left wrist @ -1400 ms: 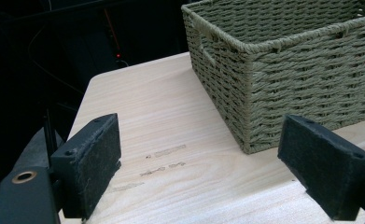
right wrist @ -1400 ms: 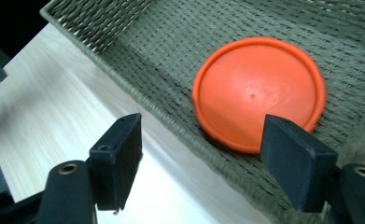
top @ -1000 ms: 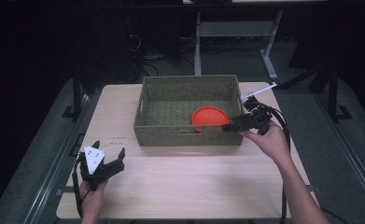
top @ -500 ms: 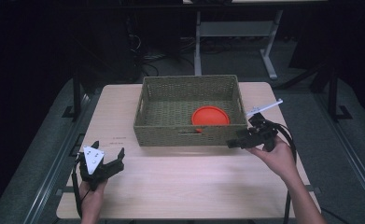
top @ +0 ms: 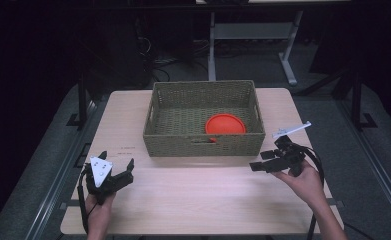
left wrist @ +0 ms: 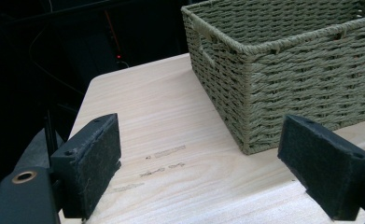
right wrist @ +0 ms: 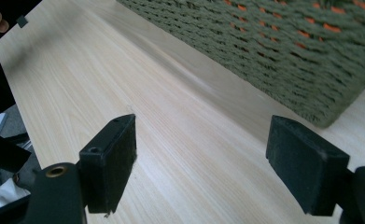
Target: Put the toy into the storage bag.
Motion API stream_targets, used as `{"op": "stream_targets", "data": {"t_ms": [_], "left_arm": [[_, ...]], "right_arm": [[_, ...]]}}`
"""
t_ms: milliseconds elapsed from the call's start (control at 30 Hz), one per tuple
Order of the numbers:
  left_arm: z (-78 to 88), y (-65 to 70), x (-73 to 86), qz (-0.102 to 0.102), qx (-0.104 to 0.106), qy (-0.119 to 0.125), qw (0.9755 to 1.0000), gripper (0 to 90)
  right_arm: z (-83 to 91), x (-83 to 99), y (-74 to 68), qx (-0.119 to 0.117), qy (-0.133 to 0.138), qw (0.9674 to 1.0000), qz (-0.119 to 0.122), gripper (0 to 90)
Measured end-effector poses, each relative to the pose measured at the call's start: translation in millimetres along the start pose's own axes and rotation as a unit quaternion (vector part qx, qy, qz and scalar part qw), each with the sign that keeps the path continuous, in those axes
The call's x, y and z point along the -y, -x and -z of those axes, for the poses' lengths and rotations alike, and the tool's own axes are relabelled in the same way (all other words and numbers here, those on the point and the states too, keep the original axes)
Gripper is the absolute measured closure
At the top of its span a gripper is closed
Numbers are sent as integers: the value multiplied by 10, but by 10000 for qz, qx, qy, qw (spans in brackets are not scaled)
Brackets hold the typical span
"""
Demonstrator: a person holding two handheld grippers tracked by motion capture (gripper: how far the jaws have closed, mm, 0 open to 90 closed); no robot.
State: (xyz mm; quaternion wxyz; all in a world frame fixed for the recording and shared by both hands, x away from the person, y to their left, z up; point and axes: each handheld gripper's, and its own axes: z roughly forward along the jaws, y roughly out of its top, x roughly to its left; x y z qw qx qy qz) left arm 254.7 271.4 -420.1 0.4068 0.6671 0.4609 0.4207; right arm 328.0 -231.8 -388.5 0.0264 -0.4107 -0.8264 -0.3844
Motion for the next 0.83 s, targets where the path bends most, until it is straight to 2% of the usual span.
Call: {"op": "stream_targets", "data": {"t_ms": [233, 500, 667, 767, 833], "left_arm": [[-2, 4, 0, -4, 3, -3, 10000, 127], [-6, 11, 1, 27, 0, 18, 10000, 127], [1, 11, -2, -30, -21, 11, 10000, 127], [3, 8, -2, -41, -20, 17, 10000, 127], [-7, 12, 1, -1, -19, 29, 10000, 127]], "right_arm": [[9, 183, 51, -30, -20, 9999, -122, 241], [30, 425, 50, 49, 32, 9999, -129, 241], [23, 565, 32, 104, 16, 9999, -116, 241], [29, 702, -72, 261, 175, 9995, -11, 218], [19, 850, -138, 260, 540, 9981, 111, 215]]}}
